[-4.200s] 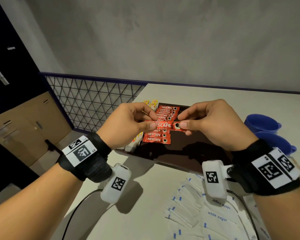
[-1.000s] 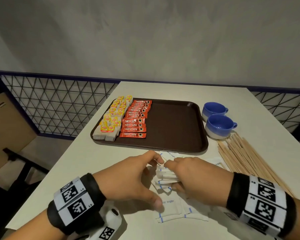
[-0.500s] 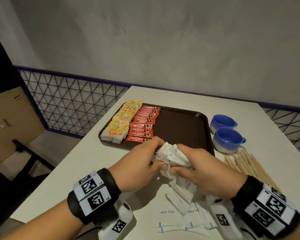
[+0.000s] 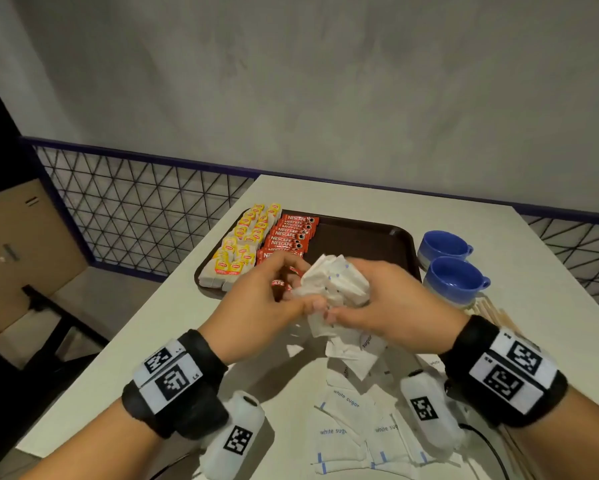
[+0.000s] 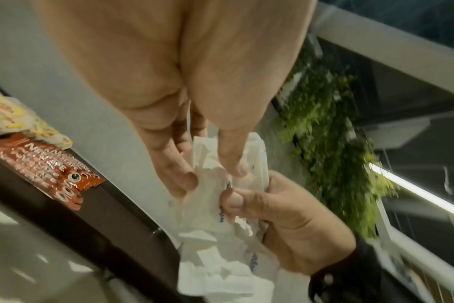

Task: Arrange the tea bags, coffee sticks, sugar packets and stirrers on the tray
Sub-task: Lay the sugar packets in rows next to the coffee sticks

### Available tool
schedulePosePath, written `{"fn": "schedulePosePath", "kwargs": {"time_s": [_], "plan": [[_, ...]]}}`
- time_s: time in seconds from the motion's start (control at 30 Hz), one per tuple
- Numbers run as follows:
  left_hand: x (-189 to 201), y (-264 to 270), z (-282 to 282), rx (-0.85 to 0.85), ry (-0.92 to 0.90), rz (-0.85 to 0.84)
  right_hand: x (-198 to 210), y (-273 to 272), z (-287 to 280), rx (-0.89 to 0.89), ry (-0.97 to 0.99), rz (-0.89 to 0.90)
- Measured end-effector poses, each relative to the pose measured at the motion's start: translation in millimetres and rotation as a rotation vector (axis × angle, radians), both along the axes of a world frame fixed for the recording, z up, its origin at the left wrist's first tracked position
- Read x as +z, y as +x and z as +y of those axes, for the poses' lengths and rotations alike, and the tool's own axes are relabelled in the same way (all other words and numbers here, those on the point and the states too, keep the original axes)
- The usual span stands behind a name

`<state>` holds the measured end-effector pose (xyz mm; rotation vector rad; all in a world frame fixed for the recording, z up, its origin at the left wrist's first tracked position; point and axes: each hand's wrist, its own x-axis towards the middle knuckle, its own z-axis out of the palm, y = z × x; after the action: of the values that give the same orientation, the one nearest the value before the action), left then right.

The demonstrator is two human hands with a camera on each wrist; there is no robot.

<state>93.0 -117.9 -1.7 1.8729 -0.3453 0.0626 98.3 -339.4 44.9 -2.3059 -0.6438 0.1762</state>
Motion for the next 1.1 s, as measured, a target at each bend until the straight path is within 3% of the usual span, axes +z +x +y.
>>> {"fn": "schedulePosePath", "kwargs": {"time_s": [0.1,0.23,0.3,0.47,0.67,0.87,1.1], "plan": [[0.6,-3.2,6.3,0.016,-0.217,0.155,12.2,1.5,-0.8,-0.059,0.181,-0.007],[1.4,-20.4,-7.4,-0.185,-0.413,0.402,18.2,2.5,10.2,-0.105,0.475,0.034],[6.1,-29.2,-15.0,-0.235,-0.483,0.41,15.3,0.4,19.0,-0.095,0.582,0.062],[9.3,-30.3,-12.6,-0.134,-0.621,0.42,1.5,-10.0,34.6,-0.131,0.771,0.112],[-8.2,-32.1,-4.8,-0.081,-0.585,0.412,-27.0,-21.6,33.7,-0.237,0.955,0.159],[-14.9,-30.1,-2.4,-0.168,-0.675,0.502,-37.5,-23.2,26.3,-0.278,1.191,0.298],[-18.8,-29.0,-15.6,-0.111,-0.824,0.62,-40.1,-25.0,31.8,-0.259,1.32,0.435]]}}
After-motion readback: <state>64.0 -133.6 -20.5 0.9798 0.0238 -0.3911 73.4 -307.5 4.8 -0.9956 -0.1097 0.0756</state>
